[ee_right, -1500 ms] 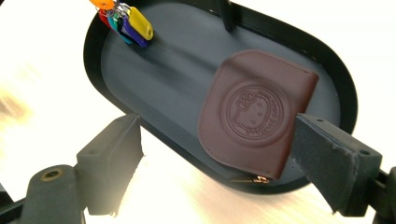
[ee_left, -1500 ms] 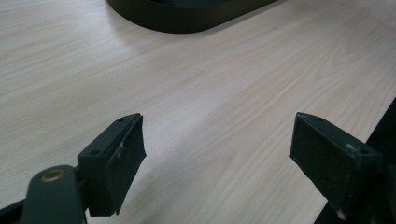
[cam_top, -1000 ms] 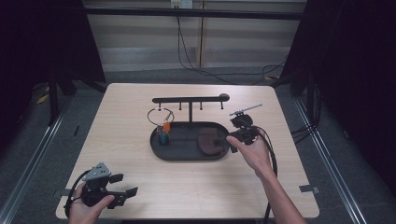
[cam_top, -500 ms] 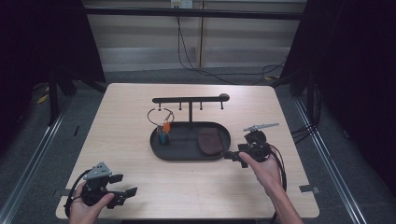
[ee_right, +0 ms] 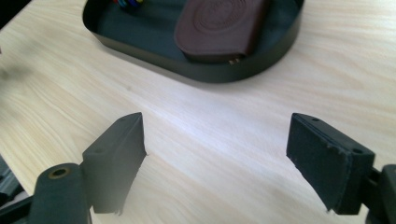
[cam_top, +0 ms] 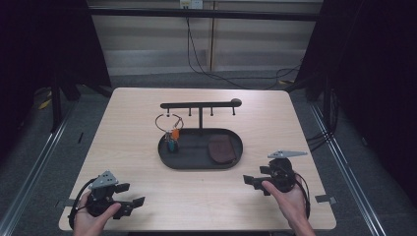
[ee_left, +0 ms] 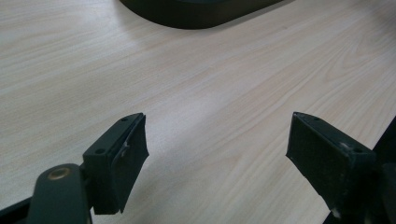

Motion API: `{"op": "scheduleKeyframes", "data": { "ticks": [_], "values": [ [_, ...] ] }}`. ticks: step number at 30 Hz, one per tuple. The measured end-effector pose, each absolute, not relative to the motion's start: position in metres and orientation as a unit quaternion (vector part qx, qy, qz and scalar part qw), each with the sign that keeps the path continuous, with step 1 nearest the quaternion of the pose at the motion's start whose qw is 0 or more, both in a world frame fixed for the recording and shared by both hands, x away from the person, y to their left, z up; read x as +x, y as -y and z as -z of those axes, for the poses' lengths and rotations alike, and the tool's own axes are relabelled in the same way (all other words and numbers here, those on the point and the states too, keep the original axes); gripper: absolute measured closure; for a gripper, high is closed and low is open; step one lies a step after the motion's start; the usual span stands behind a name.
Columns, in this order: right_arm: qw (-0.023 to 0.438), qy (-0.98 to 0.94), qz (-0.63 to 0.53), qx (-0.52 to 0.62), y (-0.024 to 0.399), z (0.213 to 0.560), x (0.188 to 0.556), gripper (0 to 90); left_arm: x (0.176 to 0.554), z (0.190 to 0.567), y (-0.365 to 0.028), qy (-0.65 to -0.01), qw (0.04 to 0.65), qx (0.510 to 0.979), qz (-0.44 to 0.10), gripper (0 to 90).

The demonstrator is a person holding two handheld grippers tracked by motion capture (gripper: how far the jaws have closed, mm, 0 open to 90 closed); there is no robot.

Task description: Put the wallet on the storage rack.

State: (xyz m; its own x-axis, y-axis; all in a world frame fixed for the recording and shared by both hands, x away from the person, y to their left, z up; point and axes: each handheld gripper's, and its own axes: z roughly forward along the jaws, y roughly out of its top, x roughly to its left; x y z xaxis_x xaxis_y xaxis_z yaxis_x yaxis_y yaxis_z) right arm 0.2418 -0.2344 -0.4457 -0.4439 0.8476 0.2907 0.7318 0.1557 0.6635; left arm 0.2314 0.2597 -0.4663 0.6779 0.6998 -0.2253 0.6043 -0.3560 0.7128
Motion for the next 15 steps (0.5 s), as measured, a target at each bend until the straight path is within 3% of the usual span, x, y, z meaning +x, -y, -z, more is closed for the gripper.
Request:
{"op": "scheduleKeyframes", "data": {
  "ticks": [15],
  "values": [
    [0.095,-0.728,-0.39,0.555,0.26,0.475,0.204,17.1,0.236,0.465,-0.259,-0.399,0.408,0.819,-0.063,19.9]
  ]
}}
